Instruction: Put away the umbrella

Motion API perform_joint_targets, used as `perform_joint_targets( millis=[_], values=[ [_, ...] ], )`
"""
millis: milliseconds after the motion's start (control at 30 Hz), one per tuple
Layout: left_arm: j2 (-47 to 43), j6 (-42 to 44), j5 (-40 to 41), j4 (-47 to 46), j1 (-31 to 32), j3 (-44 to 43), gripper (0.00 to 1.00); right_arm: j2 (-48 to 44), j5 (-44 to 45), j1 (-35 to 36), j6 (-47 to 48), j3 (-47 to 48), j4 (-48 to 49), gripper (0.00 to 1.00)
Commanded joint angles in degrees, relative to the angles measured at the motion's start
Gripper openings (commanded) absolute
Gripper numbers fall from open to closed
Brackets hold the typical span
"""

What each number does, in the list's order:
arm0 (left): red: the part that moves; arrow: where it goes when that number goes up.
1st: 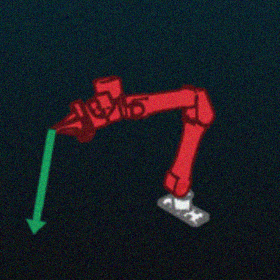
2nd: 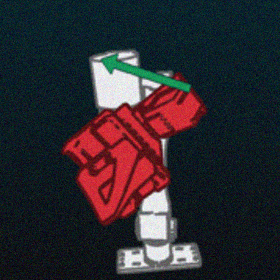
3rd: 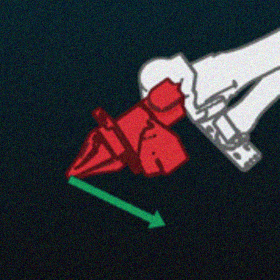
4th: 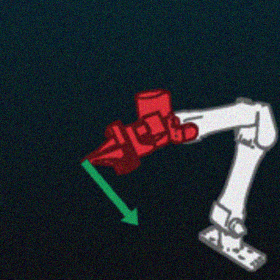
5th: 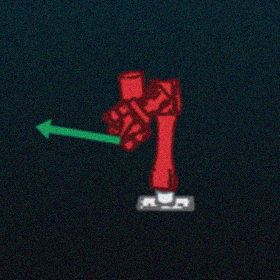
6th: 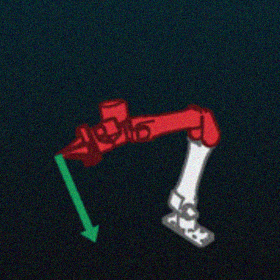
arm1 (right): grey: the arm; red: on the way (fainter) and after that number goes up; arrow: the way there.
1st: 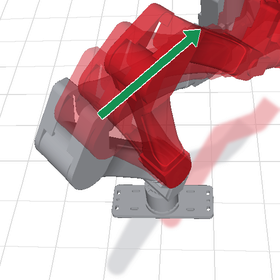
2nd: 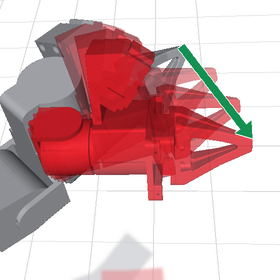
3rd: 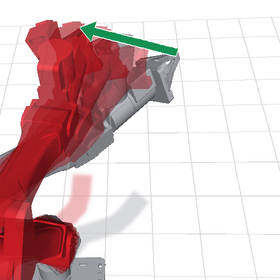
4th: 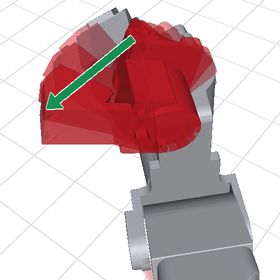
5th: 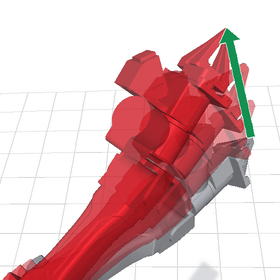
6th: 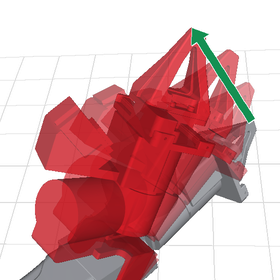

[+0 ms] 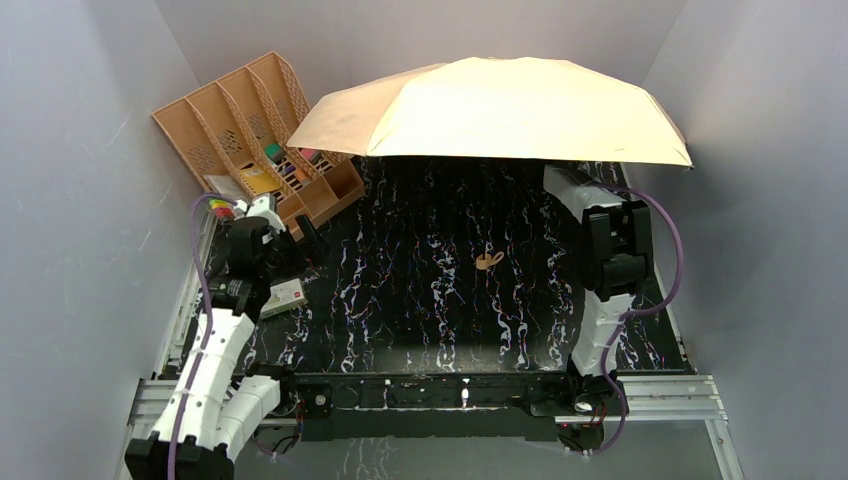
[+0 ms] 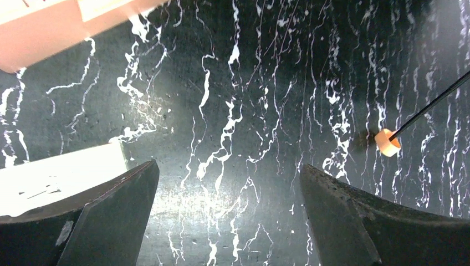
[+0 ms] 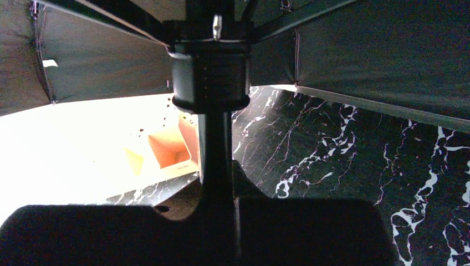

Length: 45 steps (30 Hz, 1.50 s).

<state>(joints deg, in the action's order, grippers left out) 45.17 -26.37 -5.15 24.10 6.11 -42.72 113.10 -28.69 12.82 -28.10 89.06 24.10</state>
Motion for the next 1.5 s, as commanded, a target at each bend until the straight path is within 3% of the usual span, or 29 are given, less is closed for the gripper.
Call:
perform_joint_targets(
  millis=[0,233,500,633,767,967,1167,1467],
  values=[
    [4.0,0.1,-4.7,0.6,-0.2,-1.8,0.98,-6.0,0.3,-0.4,-4.1,-1.8,5.8,0.0],
    [1.1,4.8,-10.3,-0.1,-0.2,-5.1,0.98,-14.8,3.5,-0.4,-13.7,-8.1,9.4,0.0],
    [5.1,-0.9,-21.8,-2.9,1.9,-15.4,0.98,-22.6,3.8,0.1,-30.4,-15.0,19.2,0.0],
    [7.7,-2.9,-23.5,-5.3,5.1,-21.3,0.98,-27.6,7.5,3.0,-32.2,-16.4,14.3,0.0],
    [10.6,-5.5,-20.8,-8.7,12.1,-23.6,0.98,-32.7,17.9,7.9,-30.2,-15.8,2.6,0.0],
    [15.4,-4.8,-9.4,-11.0,28.4,-26.9,0.98,-35.9,36.4,15.7,-20.9,-10.8,-12.1,0.0],
    [19.9,-1.4,-2.0,-13.9,38.4,-31.1,0.98,-35.2,41.4,17.6,-20.9,-7.3,-20.0,0.0],
    [28.6,3.6,1.9,-15.7,41.8,-33.9,0.97,-35.8,40.4,19.2,-21.1,-7.6,-20.2,0.0]
  ],
)
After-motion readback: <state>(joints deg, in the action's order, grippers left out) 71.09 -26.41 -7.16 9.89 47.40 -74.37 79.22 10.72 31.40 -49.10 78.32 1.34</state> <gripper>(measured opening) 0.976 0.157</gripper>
